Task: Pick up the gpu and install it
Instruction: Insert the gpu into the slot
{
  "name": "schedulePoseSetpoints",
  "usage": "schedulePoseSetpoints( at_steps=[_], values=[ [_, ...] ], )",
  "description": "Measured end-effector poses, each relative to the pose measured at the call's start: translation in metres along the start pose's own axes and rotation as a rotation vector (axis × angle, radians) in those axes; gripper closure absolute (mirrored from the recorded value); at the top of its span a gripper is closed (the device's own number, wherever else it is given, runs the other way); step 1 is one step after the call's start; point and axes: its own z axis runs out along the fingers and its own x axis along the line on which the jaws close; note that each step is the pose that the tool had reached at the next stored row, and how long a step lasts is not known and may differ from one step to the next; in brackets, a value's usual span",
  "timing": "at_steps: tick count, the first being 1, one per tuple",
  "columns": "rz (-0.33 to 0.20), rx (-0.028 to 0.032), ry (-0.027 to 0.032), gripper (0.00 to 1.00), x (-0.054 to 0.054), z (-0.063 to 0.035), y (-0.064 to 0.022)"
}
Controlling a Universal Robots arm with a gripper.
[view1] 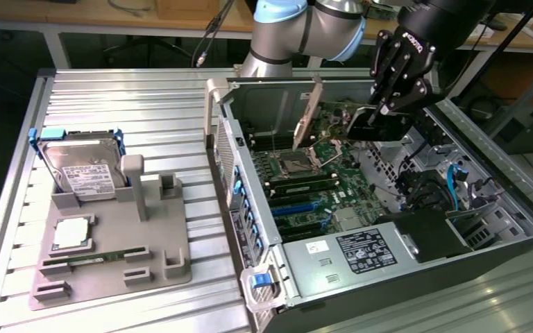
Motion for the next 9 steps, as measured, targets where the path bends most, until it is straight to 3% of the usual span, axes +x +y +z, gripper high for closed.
schedulePoseSetpoints(
  at_steps=[9],
  values=[
    [-0.032, -0.0008, 0.0014, 0.73, 0.0000, 0.0000, 0.0000]
  ],
)
